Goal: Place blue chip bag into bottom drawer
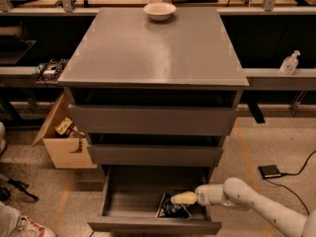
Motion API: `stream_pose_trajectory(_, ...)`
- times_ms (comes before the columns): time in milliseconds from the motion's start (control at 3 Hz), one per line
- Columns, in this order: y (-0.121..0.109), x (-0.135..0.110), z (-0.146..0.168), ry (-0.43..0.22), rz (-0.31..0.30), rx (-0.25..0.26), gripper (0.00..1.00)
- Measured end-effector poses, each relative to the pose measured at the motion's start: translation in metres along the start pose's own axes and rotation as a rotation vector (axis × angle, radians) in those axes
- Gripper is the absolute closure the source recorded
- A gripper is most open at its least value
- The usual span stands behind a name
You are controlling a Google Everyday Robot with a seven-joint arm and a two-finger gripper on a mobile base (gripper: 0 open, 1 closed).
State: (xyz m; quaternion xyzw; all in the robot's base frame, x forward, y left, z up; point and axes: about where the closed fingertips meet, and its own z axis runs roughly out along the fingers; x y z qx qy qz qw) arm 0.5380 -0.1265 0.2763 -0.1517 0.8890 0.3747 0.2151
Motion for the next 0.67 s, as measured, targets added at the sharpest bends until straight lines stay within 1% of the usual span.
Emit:
stream_pose_trajectory(333,0.010,-0.019,-0.038,-0.073,-0.064,0.079,0.00)
stream_pose_trajectory(667,0.030,-0.023,-0.098,-0.229,-0.101,0.183,0.00)
